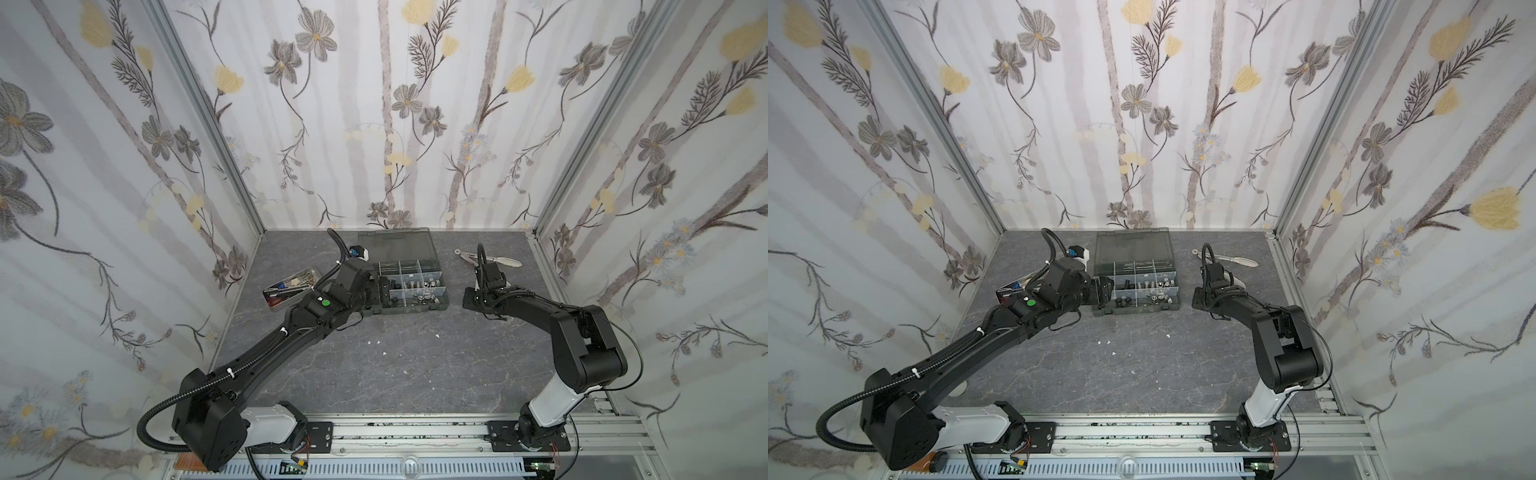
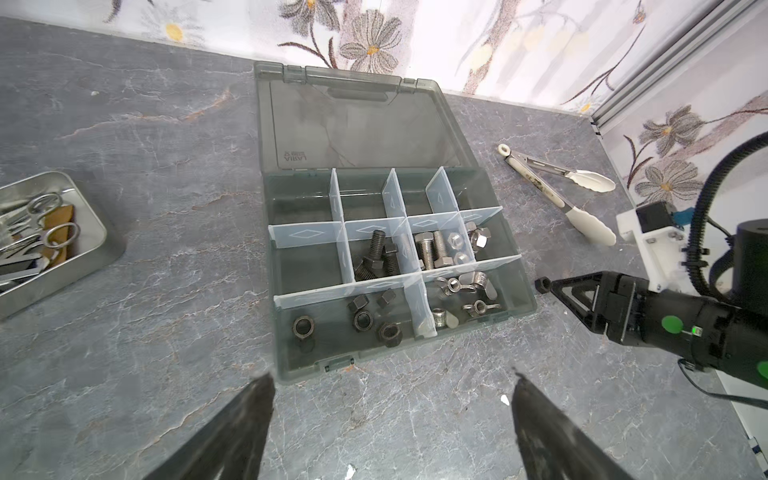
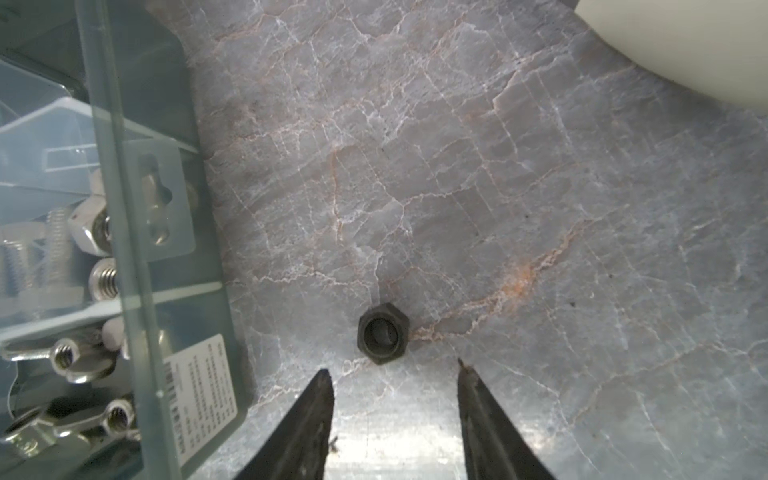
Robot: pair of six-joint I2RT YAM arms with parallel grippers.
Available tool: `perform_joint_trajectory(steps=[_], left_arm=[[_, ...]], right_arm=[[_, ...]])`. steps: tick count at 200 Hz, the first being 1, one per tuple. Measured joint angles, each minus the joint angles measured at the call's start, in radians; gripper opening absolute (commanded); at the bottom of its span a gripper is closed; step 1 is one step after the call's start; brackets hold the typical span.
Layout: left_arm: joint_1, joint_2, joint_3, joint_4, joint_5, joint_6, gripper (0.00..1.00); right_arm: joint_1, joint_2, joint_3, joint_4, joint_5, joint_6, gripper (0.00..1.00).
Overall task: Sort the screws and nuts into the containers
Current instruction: 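Close the right gripper on the last black hex nut while the left arm withdraws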
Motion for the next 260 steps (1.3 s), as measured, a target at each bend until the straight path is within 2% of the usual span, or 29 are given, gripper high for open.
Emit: perform_joint_trajectory(steps=[65, 99, 207, 260], left_arm=[[0.000, -0.048, -0.034, -0.021, -0.010, 0.008, 0.90], [0.001, -0.060, -0.040, -0.027, -0.011, 0.011, 0.91], [0.001, -0.085, -0.050, -0.027, -0.010, 0.011, 0.92], [0.001, -0.114, -0.061, -0.031, -0.010, 0.011, 0.92]], right_arm=[[0.015, 0.085, 0.069, -0.004, 0.031, 0.017, 0.49], [0.017, 0.108, 0.082, -0.007, 0.048, 0.024, 0.41], [0.038, 0.125, 0.079, -0.015, 0.080, 0.032, 0.27], [0.039, 0.125, 0.080, -0.016, 0.086, 0.032, 0.14]])
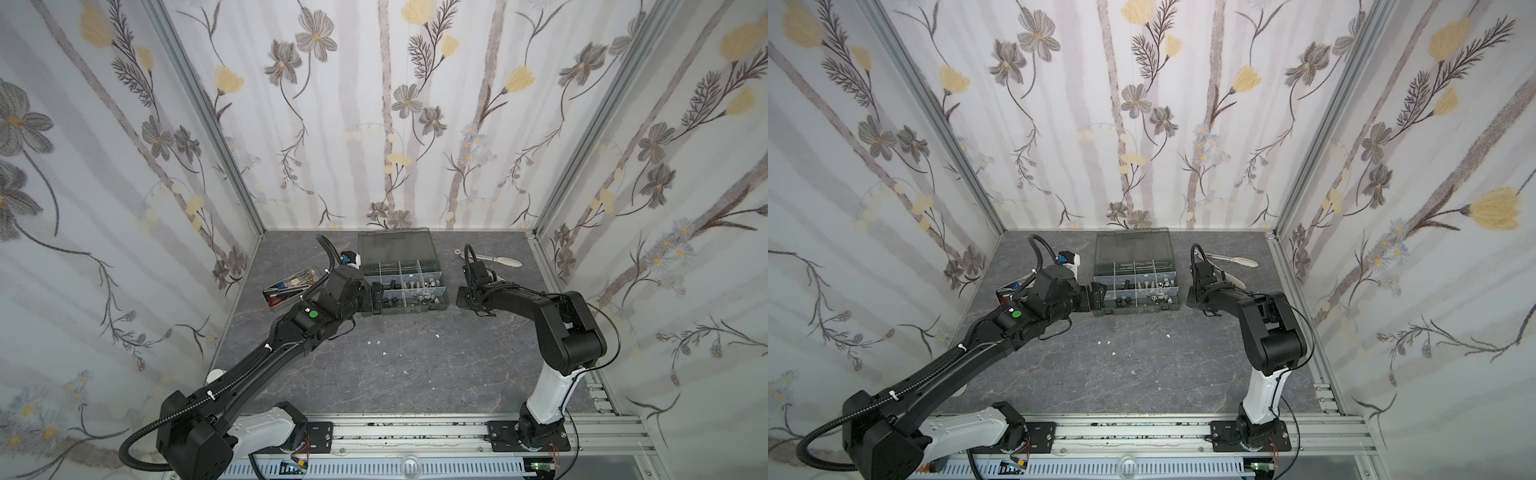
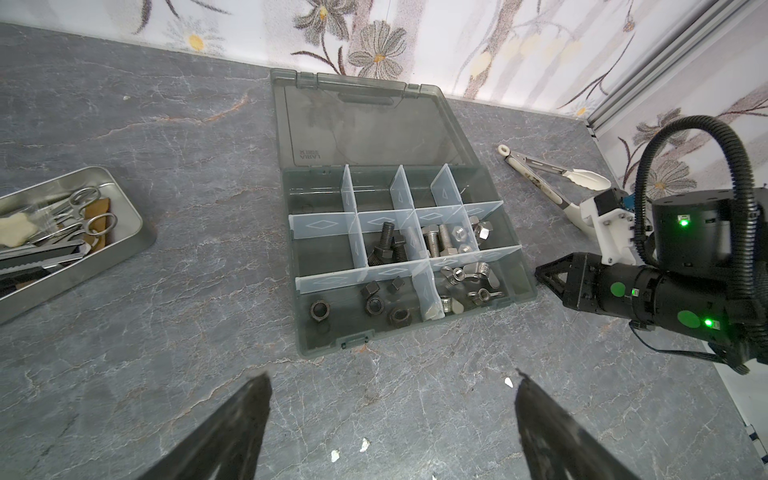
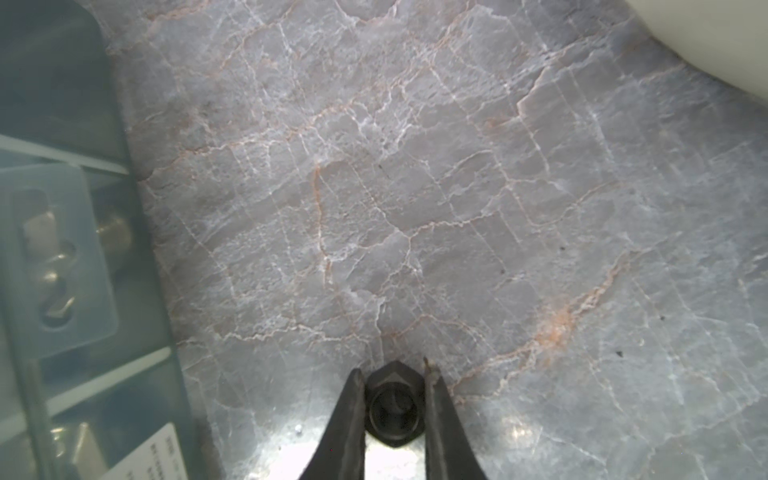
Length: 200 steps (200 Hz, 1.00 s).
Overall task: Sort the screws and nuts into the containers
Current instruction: 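Close the right gripper on the last black hex nut while the left arm withdraws, then carry the black nut over the box with the right gripper and release it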
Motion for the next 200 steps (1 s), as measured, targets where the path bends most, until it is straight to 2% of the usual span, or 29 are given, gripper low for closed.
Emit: perform_joint_trajectory(steps=[44, 119, 157, 200], left_arm=[[0.000, -0.024, -0.001, -0.004, -0.004, 0.000, 0.92], [0.000, -0.071, -0.037, -0.013, -0.007, -0.005, 0.93], [0.000, -0.106, -0.060, -0.026, -0.008, -0.016, 0.93], [0.000, -0.146, -0.077, -0.049, -0.023, -0.027, 0.93]], right_arm=[[0.012, -0.014, 0.002, -0.021, -0.001, 0.000, 0.12], [0.084, -0.175, 0.005, -0.060, -0.005, -0.016, 0.12], [0.176, -0.216, 0.038, -0.078, -0.038, -0.019, 0.12], [0.309, -0.179, 0.129, -0.076, -0.079, -0.010, 0.12]])
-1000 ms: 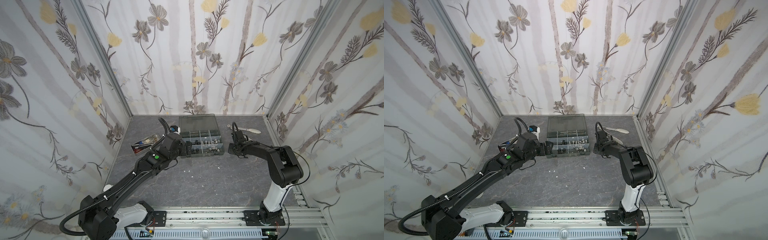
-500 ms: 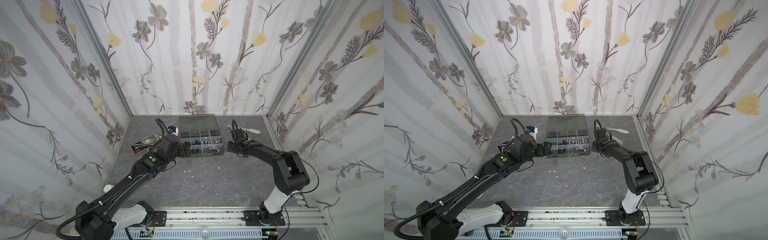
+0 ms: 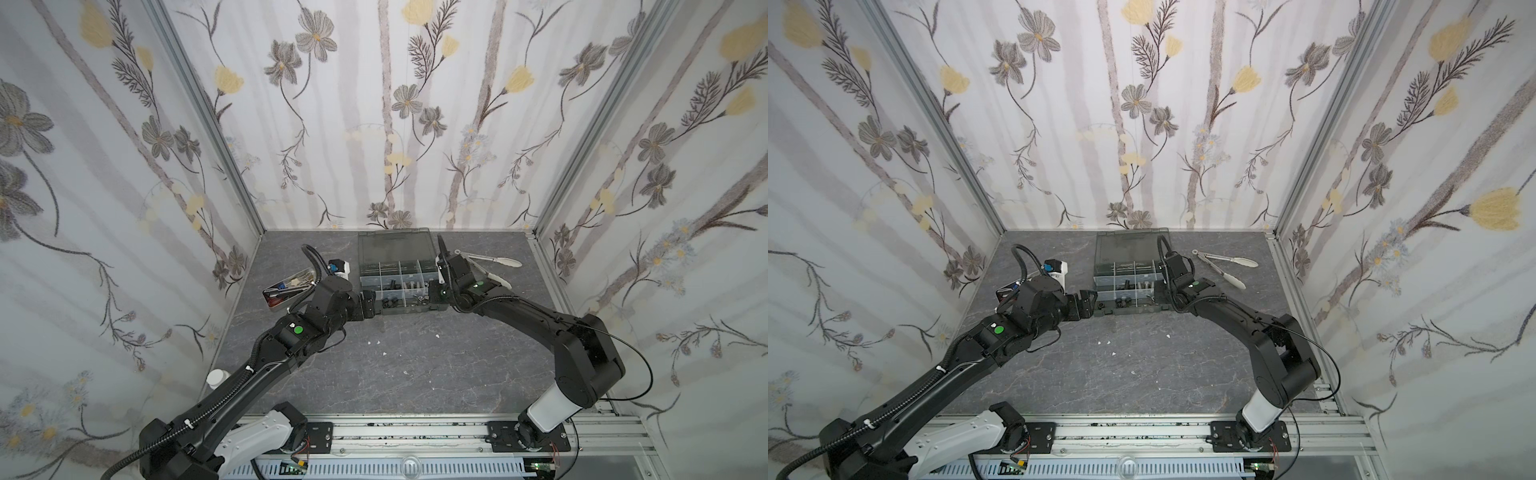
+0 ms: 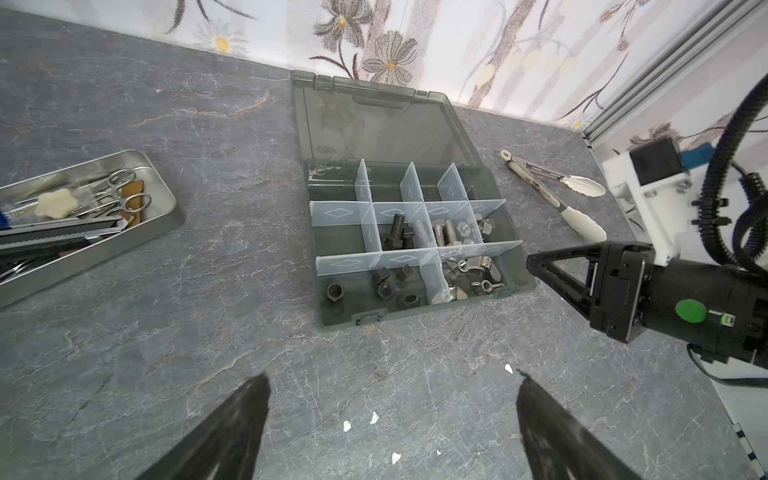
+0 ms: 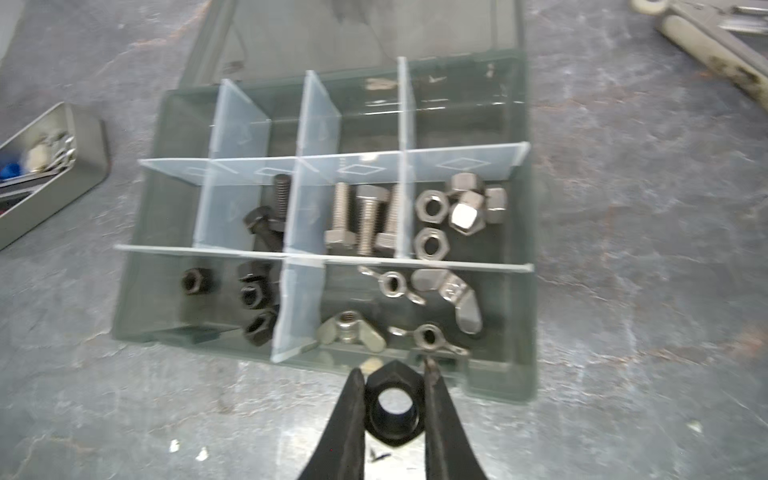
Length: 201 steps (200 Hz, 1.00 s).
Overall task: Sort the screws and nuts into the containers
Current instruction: 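Carry the black nut over the box with the right gripper and release it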
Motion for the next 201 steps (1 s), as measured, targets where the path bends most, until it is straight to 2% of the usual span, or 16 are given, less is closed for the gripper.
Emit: perform_joint_trajectory(steps=[68, 113, 125, 143, 166, 201], left_arm=[[0.000, -0.075, -0.010, -0.056, -0.031, 0.000, 0.94], [0.000, -0.093, -0.036, -0.074, -0.037, -0.003, 0.94], [0.000, -0.095, -0.040, -0.077, -0.037, -0.003, 0.94], [0.000, -0.095, -0.042, -0.079, -0.040, -0.003, 0.94], [0.000, -0.097, -0.047, -0.080, -0.048, -0.003, 0.94], [0.001, -0.097, -0.048, -0.080, -0.064, -0.003, 0.95]], right_arm=[[0.146, 0.222, 0.196, 0.006, -0.045, 0.029, 0.12], [0.169, 0.314, 0.273, 0.007, -0.076, 0.048, 0.14], [0.169, 0.329, 0.283, 0.007, -0.080, 0.048, 0.20], [0.169, 0.343, 0.292, 0.006, -0.083, 0.055, 0.35], [0.169, 0.347, 0.296, 0.006, -0.082, 0.055, 0.46], [0.169, 0.345, 0.296, 0.005, -0.082, 0.055, 0.55]])
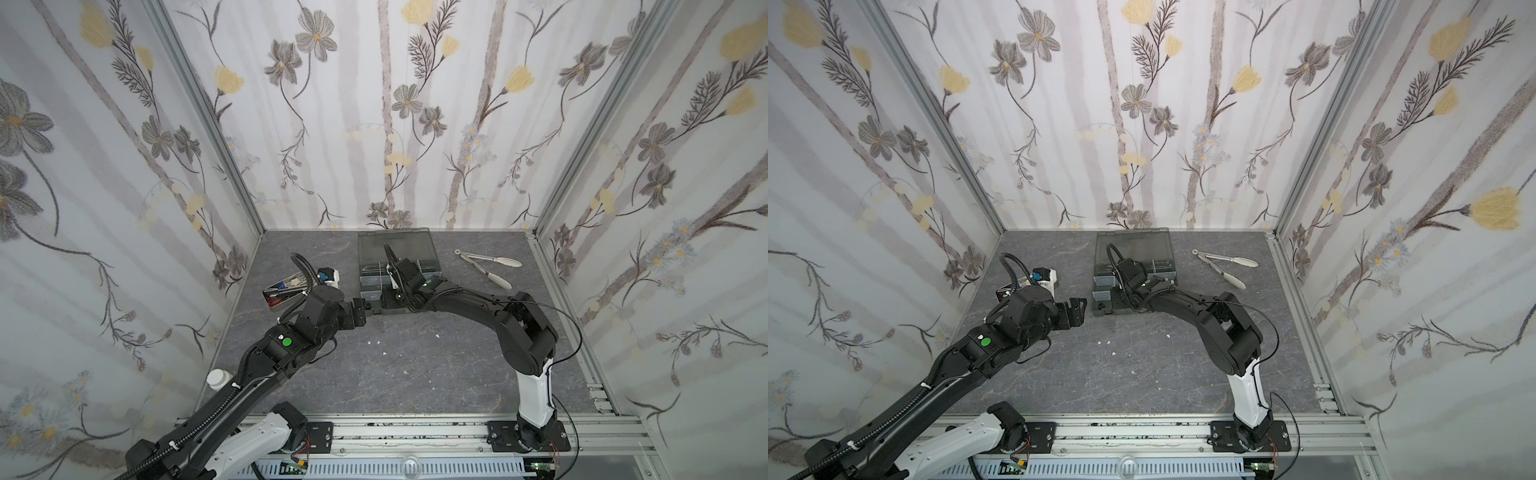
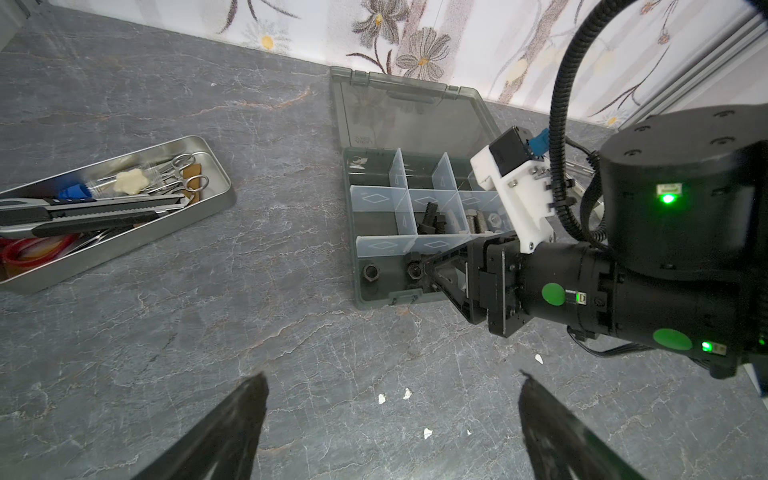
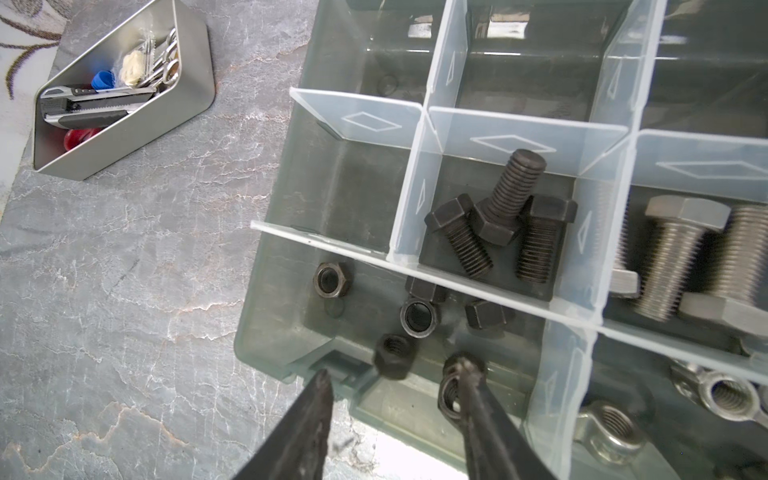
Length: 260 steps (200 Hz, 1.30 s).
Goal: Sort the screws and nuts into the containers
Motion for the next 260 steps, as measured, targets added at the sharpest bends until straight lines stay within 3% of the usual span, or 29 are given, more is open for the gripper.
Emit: perform_joint_trajectory(steps=[52, 109, 179, 225, 260], left_arm=[[0.021, -0.011, 0.003, 0.000, -0.106, 0.001, 0.97], [0.053, -0.090, -0.008, 0.061, -0.233, 0.012, 1.00], [0.060, -0.252, -0.218, 0.244, -0.337, 0.108, 1.00], [0.064, -0.283, -0.420, 0.504, -0.373, 0.242, 1.00], [0.143, -0.174, -0.570, 0.843, -0.391, 0.375, 1.00]], right_arm=[[-0.008, -0.162, -0.067, 0.022, 0.029, -0.021, 0.57], [-0.108, -0.563, -0.415, 0.163, 0.108, -0.060, 0.60], [-0.253, -0.953, -0.826, 0.303, 0.245, -0.113, 0.97], [-0.270, -1.070, -1.083, 0.512, 0.465, -0.220, 1.00], [-0.324, -1.099, -1.213, 0.720, 0.622, -0.283, 1.00]])
